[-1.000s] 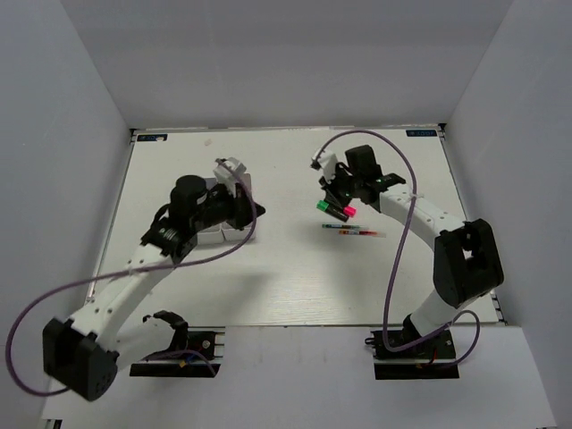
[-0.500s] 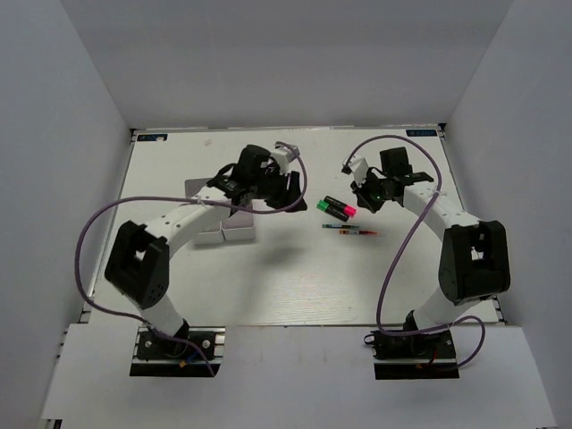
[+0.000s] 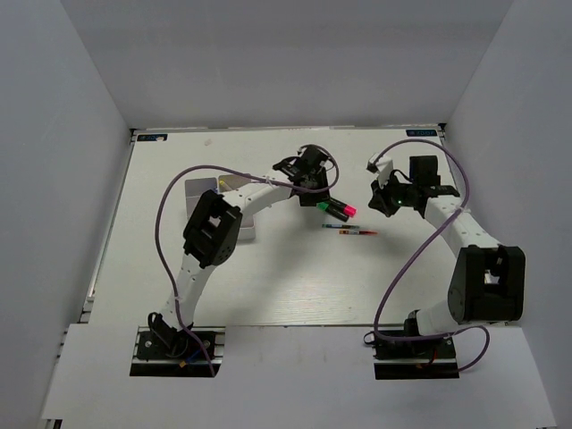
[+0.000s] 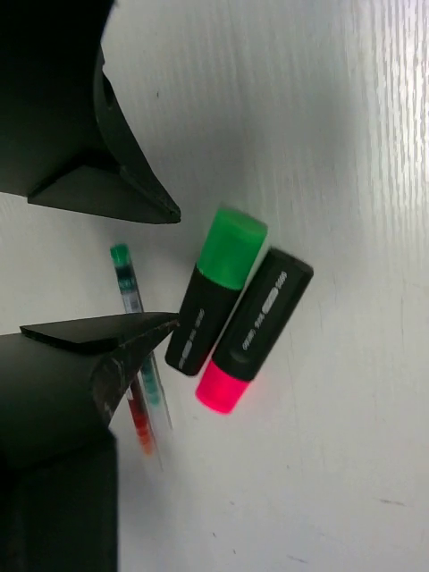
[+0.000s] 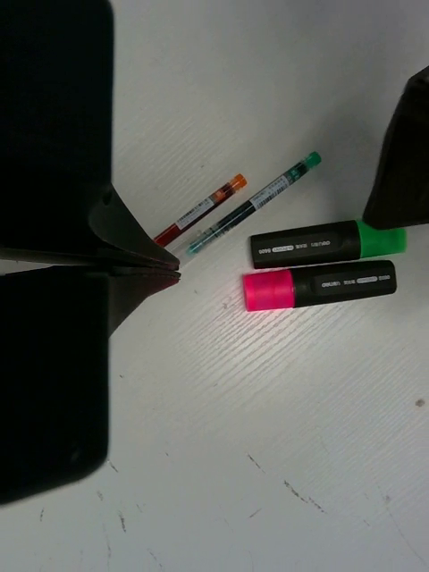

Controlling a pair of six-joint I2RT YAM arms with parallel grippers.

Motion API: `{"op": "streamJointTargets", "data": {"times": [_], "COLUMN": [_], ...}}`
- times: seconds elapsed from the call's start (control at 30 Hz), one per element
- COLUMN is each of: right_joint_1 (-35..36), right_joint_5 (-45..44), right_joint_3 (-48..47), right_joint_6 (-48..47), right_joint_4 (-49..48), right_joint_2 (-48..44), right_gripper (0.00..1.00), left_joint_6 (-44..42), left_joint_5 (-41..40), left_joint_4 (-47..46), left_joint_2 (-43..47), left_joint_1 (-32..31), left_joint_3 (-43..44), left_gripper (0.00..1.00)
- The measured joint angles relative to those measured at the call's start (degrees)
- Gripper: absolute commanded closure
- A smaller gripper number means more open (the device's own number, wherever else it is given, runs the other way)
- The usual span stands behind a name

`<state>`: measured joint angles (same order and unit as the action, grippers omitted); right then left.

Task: Sort the stationery into containers
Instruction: Pick up the pen from the center of the board.

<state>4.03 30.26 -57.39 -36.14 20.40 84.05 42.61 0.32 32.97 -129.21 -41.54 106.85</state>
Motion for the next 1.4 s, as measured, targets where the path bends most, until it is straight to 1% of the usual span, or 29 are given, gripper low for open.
{"op": "streamJointTargets", "data": {"times": [0.13,0.33,0.53,0.9,1.27,1.4], "right_joint_1": [-1.8,-5.6,-8.5,-11.9,-12.7,-13.1], "right_joint_5": [3.5,8.2,12.1,17.6,21.1,22.2], "right_joint_3": [0.2,0.2,0.2,0.2,0.2,0.2], "right_joint_6": [0.0,-0.2,-0.6,-3.2,-5.2,-5.9], "right_joint_4": [-1.2,-1.2,-0.9,1.0,3.5,3.9], "right_joint_2": [-0.5,-0.4,-0.3,1.5,1.5,1.5], "right_gripper": [0.99,0.99,0.99,0.99,0.98,0.98], "left_joint_6": [4.5,12.3,16.4,17.9,17.8,17.4], "left_joint_5": [-5.5,-10.3,-13.3,-14.2,-14.0,-13.8], "left_joint_4": [3.5,10.4,14.9,17.5,18.2,20.0], "left_joint_2": [-1.7,-4.7,-7.5,-13.1,-16.7,-16.8], "left_joint_1": [-2.2,-4.3,-5.1,-5.1,-5.1,-5.1], "left_joint_3": [5.2,14.9,17.6,21.6,25.6,26.3], "left_gripper": [0.4,0.4,0.4,0.42,0.43,0.43]}}
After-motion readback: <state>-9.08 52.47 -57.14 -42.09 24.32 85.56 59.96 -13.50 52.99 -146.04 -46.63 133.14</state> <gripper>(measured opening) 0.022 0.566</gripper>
